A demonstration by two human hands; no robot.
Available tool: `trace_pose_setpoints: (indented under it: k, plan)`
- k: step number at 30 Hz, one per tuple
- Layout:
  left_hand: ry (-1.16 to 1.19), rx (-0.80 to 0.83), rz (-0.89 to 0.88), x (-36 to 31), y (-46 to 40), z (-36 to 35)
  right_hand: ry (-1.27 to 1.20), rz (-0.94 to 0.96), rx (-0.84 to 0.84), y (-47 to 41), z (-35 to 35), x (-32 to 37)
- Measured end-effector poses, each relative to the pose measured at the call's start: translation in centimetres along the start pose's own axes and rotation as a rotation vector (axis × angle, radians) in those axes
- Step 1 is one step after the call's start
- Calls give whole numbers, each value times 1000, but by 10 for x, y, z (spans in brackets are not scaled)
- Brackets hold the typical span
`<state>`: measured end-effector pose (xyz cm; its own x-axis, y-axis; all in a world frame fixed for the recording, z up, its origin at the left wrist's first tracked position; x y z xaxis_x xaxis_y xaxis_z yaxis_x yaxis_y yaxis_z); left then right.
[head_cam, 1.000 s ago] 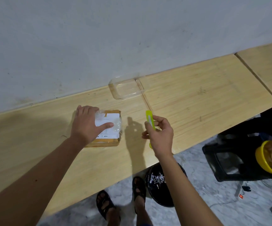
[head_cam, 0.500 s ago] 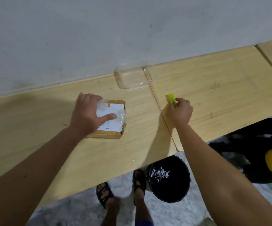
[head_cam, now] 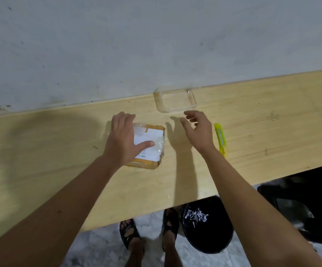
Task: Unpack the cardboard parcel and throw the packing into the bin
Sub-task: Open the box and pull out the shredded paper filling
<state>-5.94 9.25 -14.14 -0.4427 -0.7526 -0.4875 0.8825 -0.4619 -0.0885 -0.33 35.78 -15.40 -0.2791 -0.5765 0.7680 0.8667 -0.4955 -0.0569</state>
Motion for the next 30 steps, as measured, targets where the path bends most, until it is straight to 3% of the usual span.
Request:
trace_pose_setpoints:
  k: [3, 7, 10, 14, 18, 23, 26, 30]
  plan:
    - [-10, -12, 129, -4, 9, 7, -146, 41, 224, -6, -25, 40]
    - [-14, -126, 315, -3, 26, 17, -137, 70, 492, -1, -55, 59]
    - [20, -158, 440, -4, 36, 18, -59, 85, 600, 7, -68, 59]
    - [82, -119, 482, 0, 30, 17, -63, 79, 601, 13, -72, 61]
    - [48, -76, 339, 8, 13, 31, -84, 17, 583, 17, -68, 58]
    - [-117, -135, 191, 33, -1, 49, -194, -112, 538, 37, -67, 54]
    - [-105, -160, 253, 50, 5, 60, -296, -211, 586, 54, -78, 58]
    - [80, -160, 451, 71, 18, 69, -377, -253, 601, 72, -105, 72]
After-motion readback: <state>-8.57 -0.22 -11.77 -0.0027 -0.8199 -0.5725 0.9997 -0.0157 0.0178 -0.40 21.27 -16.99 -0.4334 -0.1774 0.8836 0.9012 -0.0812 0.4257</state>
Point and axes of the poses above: each hand's wrist, its own y-axis away from the middle knuckle, its own z-axis out of the back of the hand, x = y × z, the point moved 5 cm from there along -y, towards the middle knuckle, and after that the axes turned 3 degrees about y, right-handed, at the moved point
